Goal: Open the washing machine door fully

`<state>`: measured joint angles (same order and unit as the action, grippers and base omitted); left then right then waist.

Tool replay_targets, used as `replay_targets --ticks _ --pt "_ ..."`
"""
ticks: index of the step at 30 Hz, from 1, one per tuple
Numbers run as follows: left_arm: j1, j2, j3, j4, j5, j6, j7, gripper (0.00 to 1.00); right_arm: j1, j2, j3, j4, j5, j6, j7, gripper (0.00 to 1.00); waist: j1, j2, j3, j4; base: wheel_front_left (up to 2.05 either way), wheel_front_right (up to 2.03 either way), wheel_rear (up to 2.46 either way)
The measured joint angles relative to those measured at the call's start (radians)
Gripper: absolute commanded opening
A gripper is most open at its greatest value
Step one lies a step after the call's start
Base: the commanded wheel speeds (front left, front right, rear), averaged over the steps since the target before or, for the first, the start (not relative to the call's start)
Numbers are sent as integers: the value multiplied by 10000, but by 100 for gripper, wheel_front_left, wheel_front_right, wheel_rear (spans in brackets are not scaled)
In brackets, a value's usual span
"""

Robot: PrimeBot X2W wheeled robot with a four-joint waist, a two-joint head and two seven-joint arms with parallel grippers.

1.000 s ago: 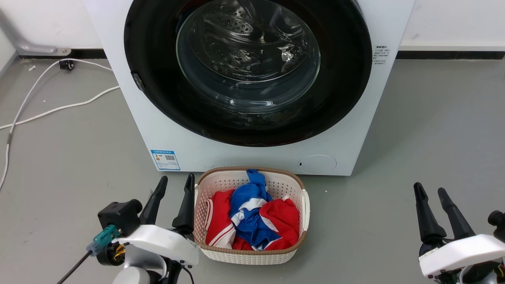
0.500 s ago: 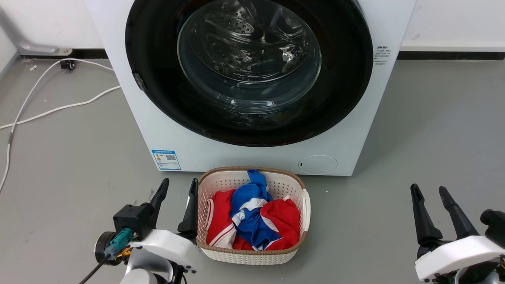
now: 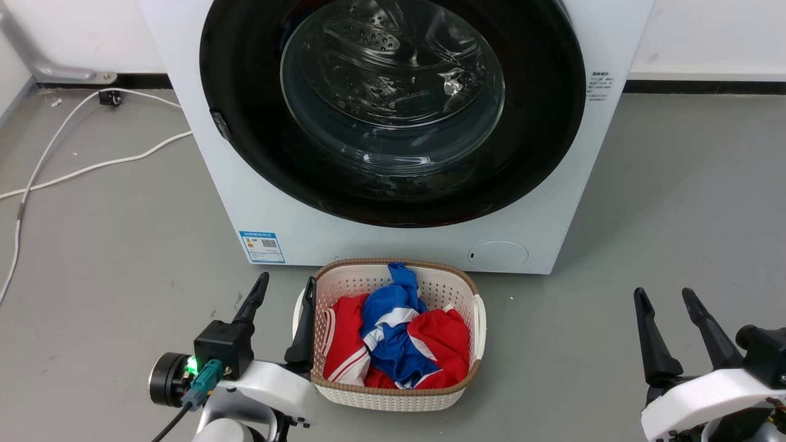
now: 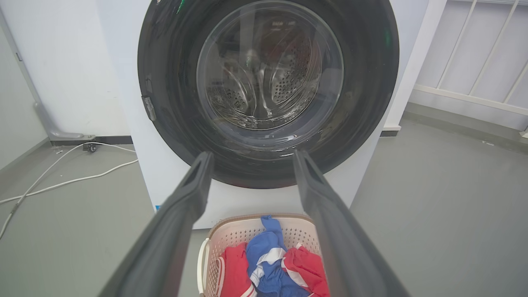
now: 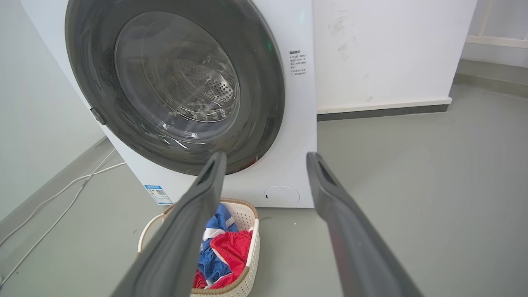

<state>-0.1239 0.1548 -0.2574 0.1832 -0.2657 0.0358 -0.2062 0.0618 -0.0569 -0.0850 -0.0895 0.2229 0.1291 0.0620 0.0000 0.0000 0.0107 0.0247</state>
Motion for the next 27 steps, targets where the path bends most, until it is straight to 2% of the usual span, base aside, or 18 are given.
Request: replay_targets --ticks 12,27 --pt "5 -84 88 -31 546 21 -244 100 131 36 48 -263 -742 2 90 100 0 0 70 73 0 0 0" --pt "35 -384 362 88 1323 -357 -529 100 201 50 -29 -301 -1352 2 -12 100 0 0 140 111 0 0 0"
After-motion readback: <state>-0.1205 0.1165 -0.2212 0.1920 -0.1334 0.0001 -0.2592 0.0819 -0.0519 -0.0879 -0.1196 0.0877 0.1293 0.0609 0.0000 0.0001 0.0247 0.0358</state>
